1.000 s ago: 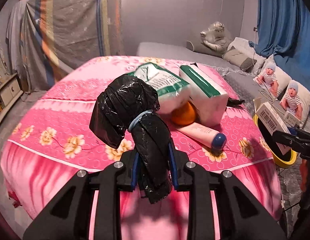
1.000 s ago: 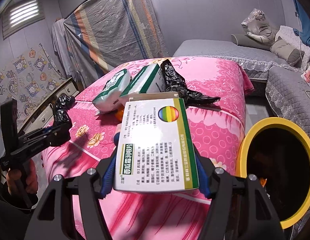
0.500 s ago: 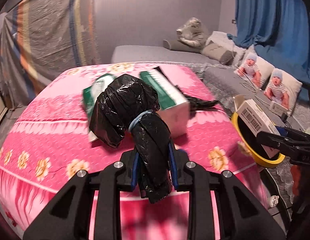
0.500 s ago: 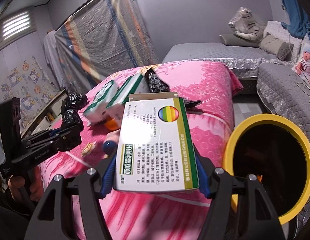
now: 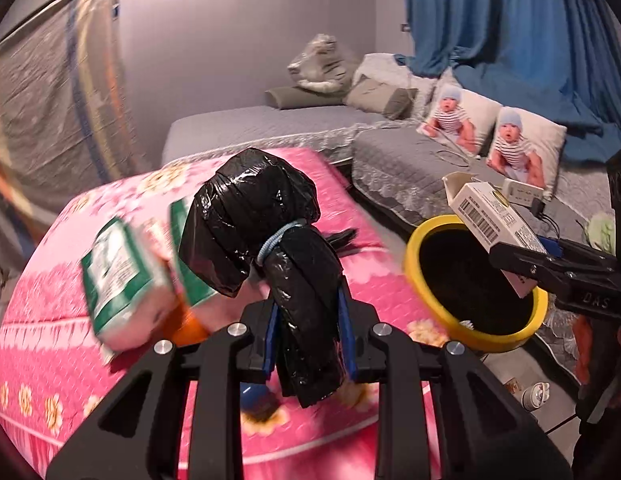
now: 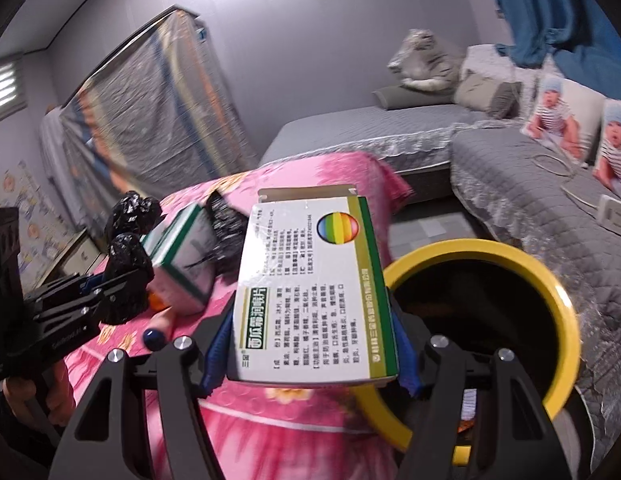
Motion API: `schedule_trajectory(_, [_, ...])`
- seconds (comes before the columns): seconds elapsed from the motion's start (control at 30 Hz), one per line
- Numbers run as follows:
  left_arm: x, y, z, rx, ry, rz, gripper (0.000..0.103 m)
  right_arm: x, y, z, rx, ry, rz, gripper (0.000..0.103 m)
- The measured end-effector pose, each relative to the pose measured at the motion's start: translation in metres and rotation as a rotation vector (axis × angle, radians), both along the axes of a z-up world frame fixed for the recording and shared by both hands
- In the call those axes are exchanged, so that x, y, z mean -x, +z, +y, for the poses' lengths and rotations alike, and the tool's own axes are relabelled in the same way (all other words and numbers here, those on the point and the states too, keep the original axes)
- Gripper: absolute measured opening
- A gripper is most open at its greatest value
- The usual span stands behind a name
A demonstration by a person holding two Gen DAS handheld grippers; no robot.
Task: Collect trash
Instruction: 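Carry the box and black bag over the bin and open both tools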
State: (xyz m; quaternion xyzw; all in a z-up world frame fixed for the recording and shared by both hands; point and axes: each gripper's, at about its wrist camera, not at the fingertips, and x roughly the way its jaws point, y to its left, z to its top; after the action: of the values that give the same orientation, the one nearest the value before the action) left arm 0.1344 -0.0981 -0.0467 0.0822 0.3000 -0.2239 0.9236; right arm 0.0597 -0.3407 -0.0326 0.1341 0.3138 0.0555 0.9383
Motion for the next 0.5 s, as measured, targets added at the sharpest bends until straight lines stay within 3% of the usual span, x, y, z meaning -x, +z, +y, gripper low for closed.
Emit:
schedule_trajectory(0.37, [-0.009,0.004,-0.068,0.021,-0.144,-0.024,0.024,0.012,-0.003,-0.065,0.033,-0.240,-0.005,0.063])
schedule_trajectory(0.5, [-0.015,-0.004,-0.093,0.023,-0.181,0.025,0.024,0.013,-0.014,-0.080,0.025,-0.278,0.018,0.063])
